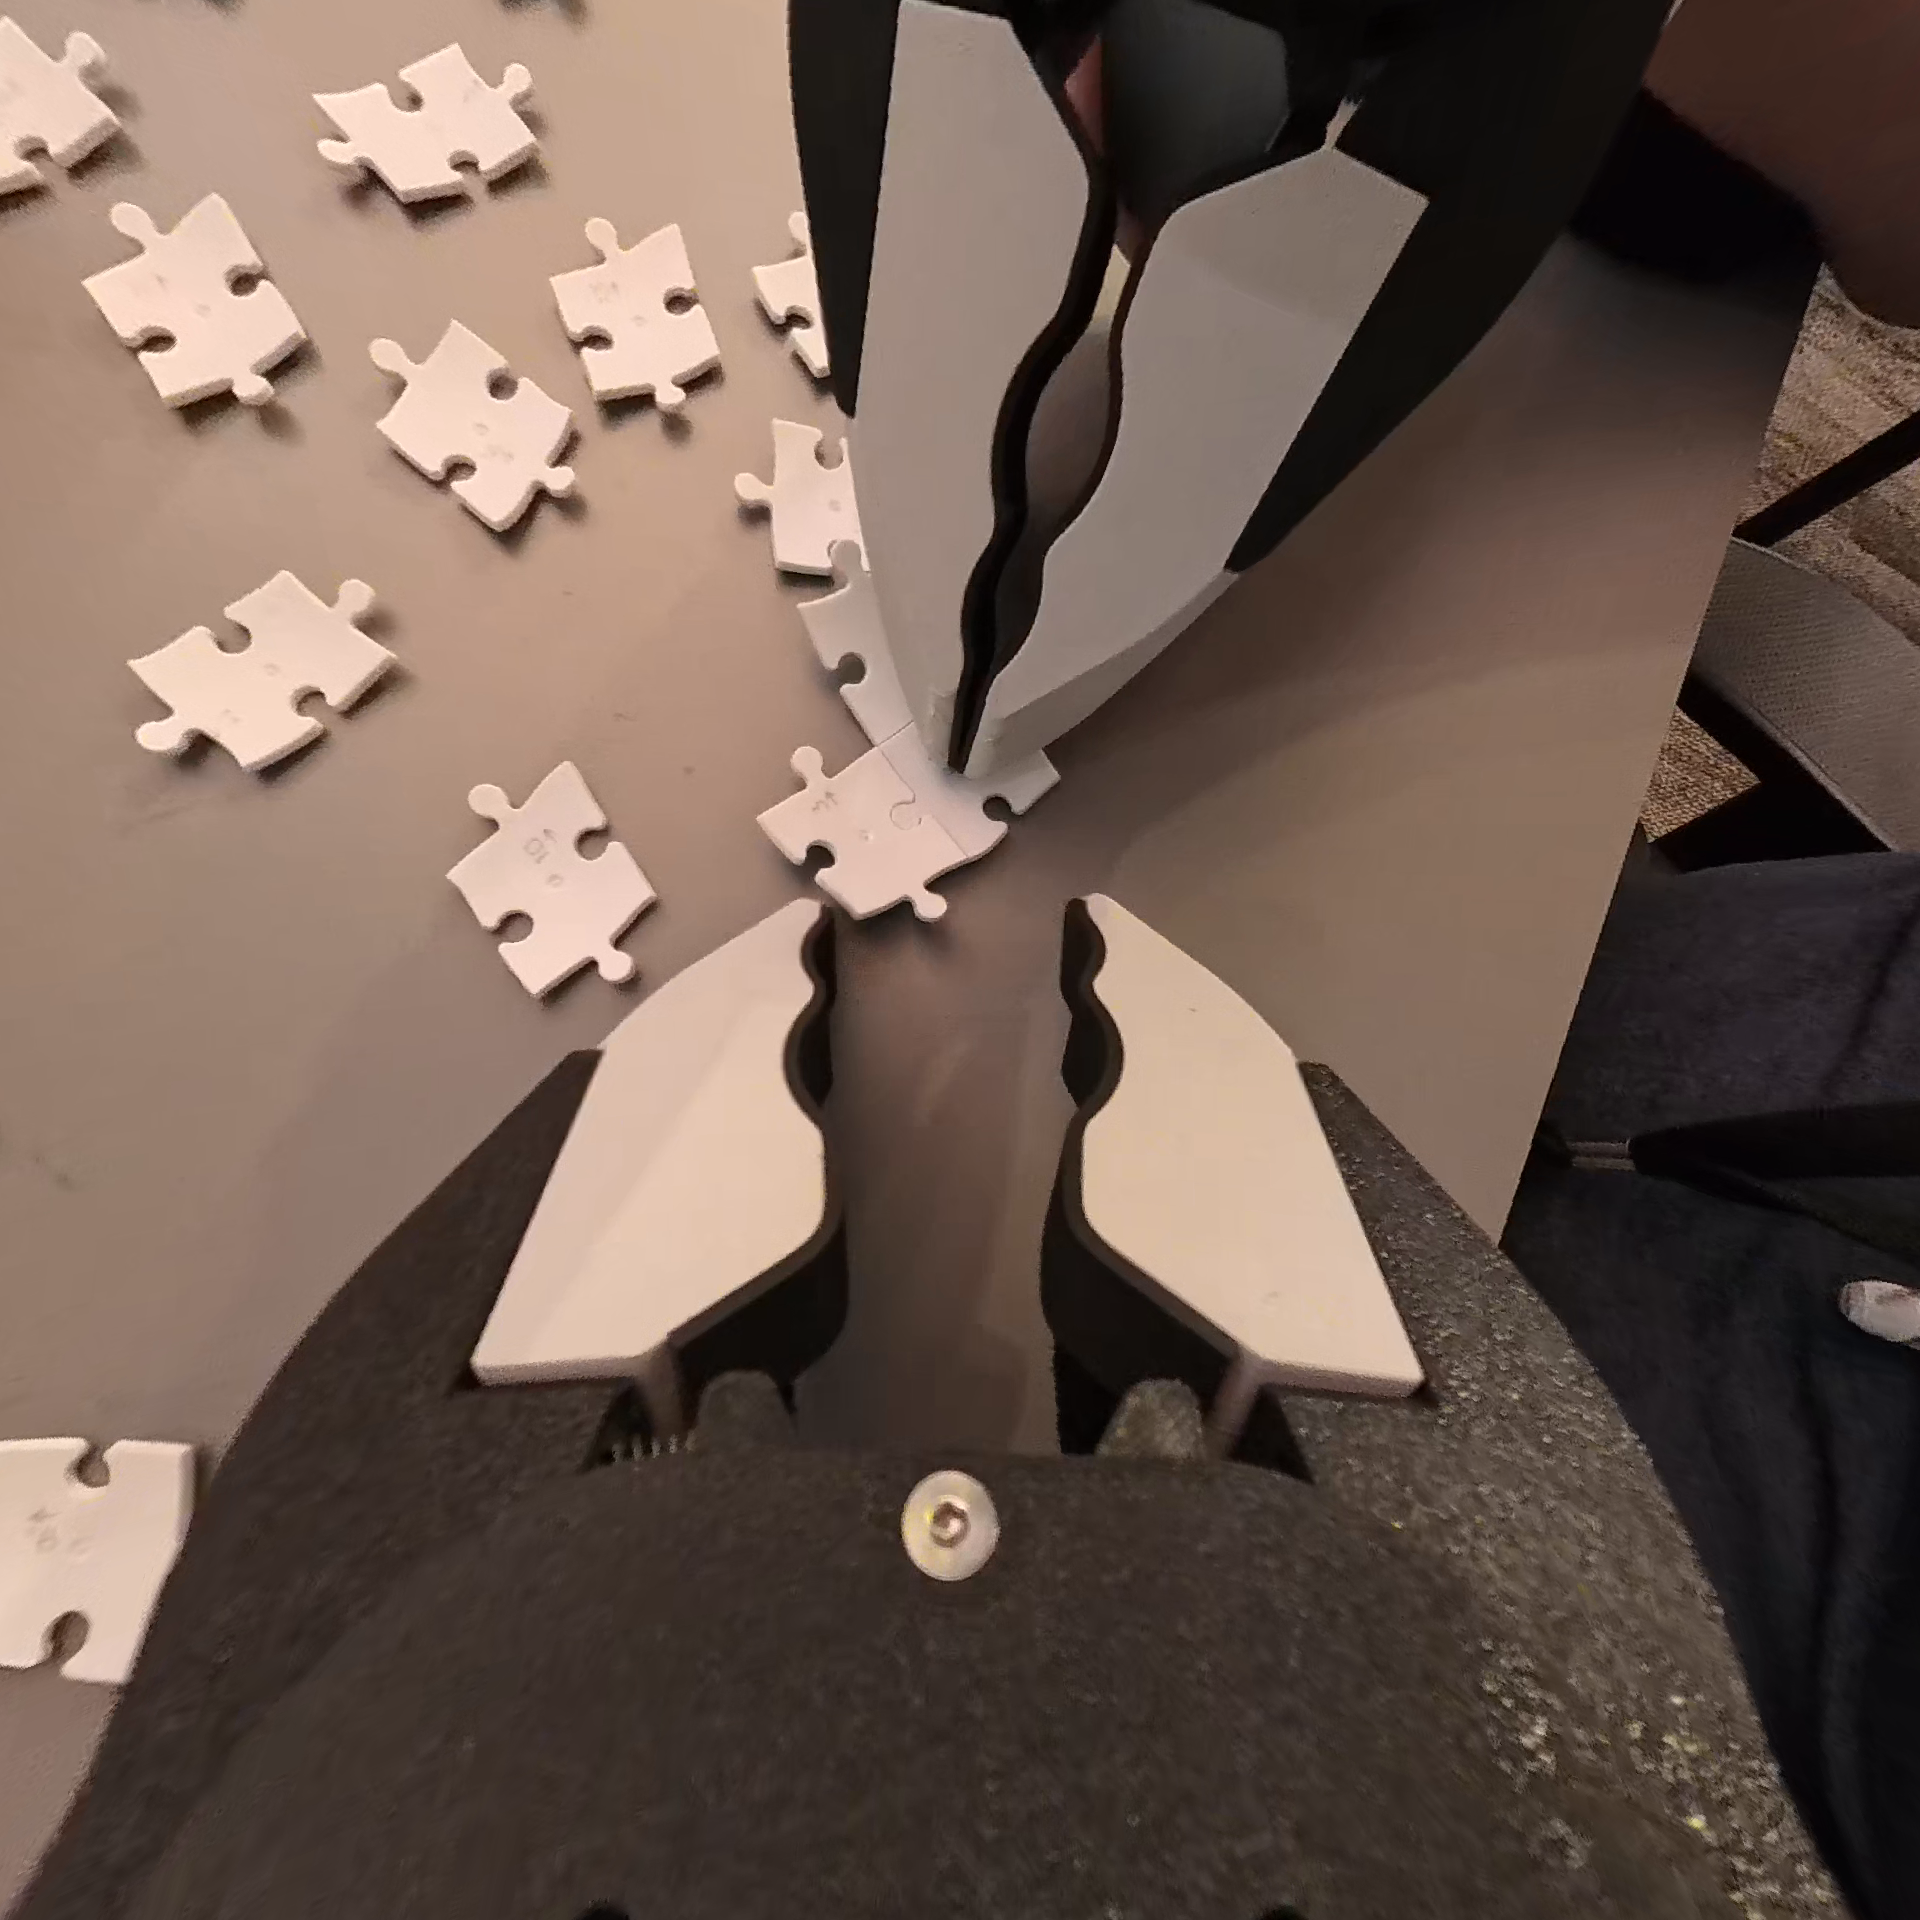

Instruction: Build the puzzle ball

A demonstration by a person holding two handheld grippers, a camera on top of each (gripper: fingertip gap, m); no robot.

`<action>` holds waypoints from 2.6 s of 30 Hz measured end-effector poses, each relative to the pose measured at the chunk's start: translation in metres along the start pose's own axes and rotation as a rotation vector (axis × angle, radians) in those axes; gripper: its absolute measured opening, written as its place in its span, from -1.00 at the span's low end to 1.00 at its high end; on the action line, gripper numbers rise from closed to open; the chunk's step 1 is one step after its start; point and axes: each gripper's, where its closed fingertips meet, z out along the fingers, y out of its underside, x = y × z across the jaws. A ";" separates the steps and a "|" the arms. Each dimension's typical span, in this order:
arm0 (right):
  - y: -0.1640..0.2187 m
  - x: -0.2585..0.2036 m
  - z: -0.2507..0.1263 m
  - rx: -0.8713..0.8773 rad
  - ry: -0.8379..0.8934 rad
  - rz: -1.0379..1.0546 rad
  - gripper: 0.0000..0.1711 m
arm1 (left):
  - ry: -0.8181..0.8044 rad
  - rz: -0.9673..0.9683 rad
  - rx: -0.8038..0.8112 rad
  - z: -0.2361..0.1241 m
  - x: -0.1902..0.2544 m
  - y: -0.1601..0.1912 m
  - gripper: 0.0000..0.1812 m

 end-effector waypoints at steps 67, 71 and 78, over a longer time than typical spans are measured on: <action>-0.006 -0.005 0.008 -0.050 0.039 -0.025 -0.98 | -0.033 0.068 -0.046 0.005 0.007 0.000 -0.47; -0.006 -0.005 0.006 -0.035 0.029 -0.042 -0.98 | -0.037 0.069 -0.052 0.005 0.006 0.001 -0.47; -0.017 0.008 -0.039 0.131 0.036 0.047 -0.99 | -0.042 0.057 -0.058 0.002 0.005 0.004 -0.47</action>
